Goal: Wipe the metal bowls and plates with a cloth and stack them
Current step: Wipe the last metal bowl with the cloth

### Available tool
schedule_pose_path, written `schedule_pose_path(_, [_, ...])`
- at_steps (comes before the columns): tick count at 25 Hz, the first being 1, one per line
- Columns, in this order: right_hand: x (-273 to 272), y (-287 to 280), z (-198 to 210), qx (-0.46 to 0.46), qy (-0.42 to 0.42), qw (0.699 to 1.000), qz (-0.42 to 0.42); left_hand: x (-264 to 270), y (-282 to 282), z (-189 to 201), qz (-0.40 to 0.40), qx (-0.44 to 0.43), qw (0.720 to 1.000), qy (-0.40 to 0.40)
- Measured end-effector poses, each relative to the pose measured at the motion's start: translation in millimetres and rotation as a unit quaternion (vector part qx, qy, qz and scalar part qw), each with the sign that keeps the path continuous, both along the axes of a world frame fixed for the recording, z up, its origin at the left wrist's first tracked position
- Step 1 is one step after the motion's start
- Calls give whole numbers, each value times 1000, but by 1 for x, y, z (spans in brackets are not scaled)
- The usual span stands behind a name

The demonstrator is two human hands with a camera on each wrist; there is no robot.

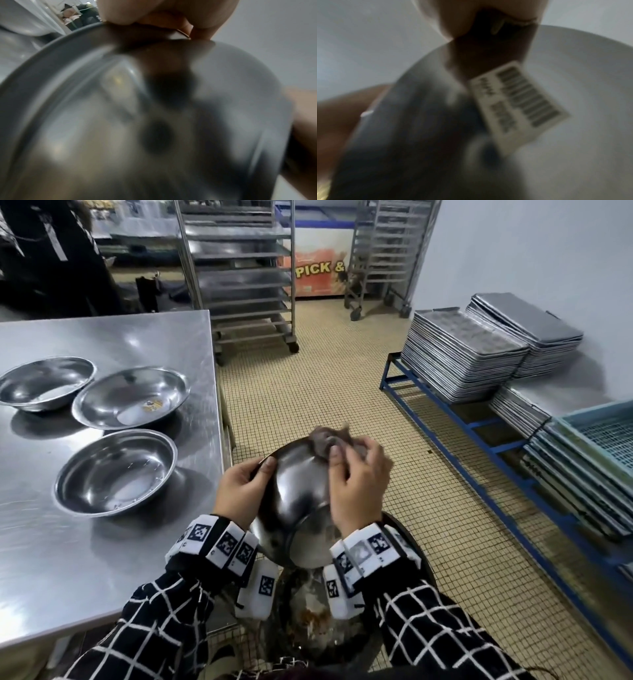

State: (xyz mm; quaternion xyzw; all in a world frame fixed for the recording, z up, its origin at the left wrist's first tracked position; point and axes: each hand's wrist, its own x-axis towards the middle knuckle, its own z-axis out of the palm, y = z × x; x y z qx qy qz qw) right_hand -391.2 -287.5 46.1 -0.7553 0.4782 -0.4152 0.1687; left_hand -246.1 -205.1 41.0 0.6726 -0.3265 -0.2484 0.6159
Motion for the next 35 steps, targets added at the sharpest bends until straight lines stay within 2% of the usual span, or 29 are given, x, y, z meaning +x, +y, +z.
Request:
schedule_pose_path(1, [-9, -16, -6, 68, -37, 997, -28, -1, 1, 0, 4, -4, 1000, 19])
schedule_pose_path(3, [-27, -44, -16, 234, -91, 966, -53, 0, 2, 0, 12, -6, 999, 50])
schedule_pose_path(4, [-36, -50, -19, 290, -78, 952, -65, 1, 2, 0, 18, -9, 998, 65])
schedule_pose_path(5, [-41, -51, -19, 304, -58, 948, -73, 3, 1, 0, 28, -10, 997, 78])
schedule_pose_path(7, [-40, -43, -13, 249, -54, 964, -74, 5, -2, -3, 50, 2, 996, 73])
schedule_pose_path(9, [-23, -20, 5, 130, -62, 989, -31, 3, -6, -2, 58, 28, 998, 21])
schedule_pose_path(11, [-2, 10, 16, -27, 1, 999, 34, -1, -11, 4, 38, 41, 998, -27])
schedule_pose_path(13, [11, 32, 12, -116, 86, 988, 62, -5, -17, 10, 13, 18, 999, -37])
schedule_pose_path(14, [14, 33, 10, -116, 101, 987, 50, -6, -19, 11, 5, 2, 1000, -21])
schedule_pose_path(16, [9, 24, 6, -58, 71, 996, 2, -9, -17, 9, -3, -19, 1000, 16])
schedule_pose_path(18, [-5, 2, 2, 60, -50, 995, -60, -10, -13, 5, -7, -25, 999, 38])
schedule_pose_path(19, [-15, -10, 1, 151, -125, 977, -79, -9, -10, 3, -9, -30, 998, 47])
schedule_pose_path(21, [-39, -32, -7, 342, -204, 911, -107, -3, -7, -2, -3, -39, 996, 79])
schedule_pose_path(24, [-61, -45, -32, 488, -287, 817, -106, 9, -3, -17, -9, -42, 987, 152])
schedule_pose_path(25, [-61, -44, -38, 504, -295, 806, -94, 12, -1, -23, -13, -34, 986, 161])
schedule_pose_path(27, [-63, -45, -41, 471, -252, 845, -38, 17, 3, -31, -23, -18, 988, 152])
schedule_pose_path(29, [-64, -43, -26, 407, -204, 890, 17, 24, 7, -34, -43, -10, 993, 112])
schedule_pose_path(31, [-63, -45, -8, 329, -100, 938, 45, 28, 9, -29, -91, -1, 994, 63])
schedule_pose_path(35, [-42, -49, 10, 155, 74, 969, 178, 12, 2, -3, -182, 67, 980, -36])
